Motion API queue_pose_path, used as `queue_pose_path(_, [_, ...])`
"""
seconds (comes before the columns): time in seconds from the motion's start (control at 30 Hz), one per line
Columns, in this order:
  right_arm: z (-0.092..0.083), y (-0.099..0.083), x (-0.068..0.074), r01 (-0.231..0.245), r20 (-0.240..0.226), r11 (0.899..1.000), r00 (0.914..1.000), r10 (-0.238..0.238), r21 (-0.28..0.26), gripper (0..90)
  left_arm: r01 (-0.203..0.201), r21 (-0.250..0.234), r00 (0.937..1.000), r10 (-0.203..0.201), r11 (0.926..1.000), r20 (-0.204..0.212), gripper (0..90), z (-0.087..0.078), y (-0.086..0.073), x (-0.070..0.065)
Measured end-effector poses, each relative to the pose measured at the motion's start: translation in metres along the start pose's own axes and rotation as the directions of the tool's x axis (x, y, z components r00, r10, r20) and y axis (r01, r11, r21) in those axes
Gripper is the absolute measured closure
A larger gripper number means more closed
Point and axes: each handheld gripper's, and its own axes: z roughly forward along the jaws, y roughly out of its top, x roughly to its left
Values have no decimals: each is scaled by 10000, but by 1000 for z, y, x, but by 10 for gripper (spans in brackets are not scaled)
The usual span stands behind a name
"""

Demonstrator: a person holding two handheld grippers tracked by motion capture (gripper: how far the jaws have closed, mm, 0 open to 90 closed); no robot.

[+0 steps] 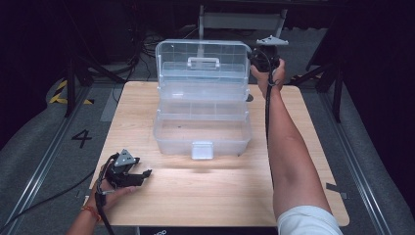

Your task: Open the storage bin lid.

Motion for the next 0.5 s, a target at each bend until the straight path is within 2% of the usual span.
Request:
queue_pose_path(0.33, [6, 0, 0, 212, 146, 9997, 9997, -214, 122, 834, 9, 3, 10000, -9, 10000, 5, 311, 0, 0, 0])
queue_pose_path(0.5, [8, 1, 0, 174, 180, 9996, 9997, -178, 228, 832, -47, 14, 10000, 47, 10000, -21, 311, 0, 0, 0])
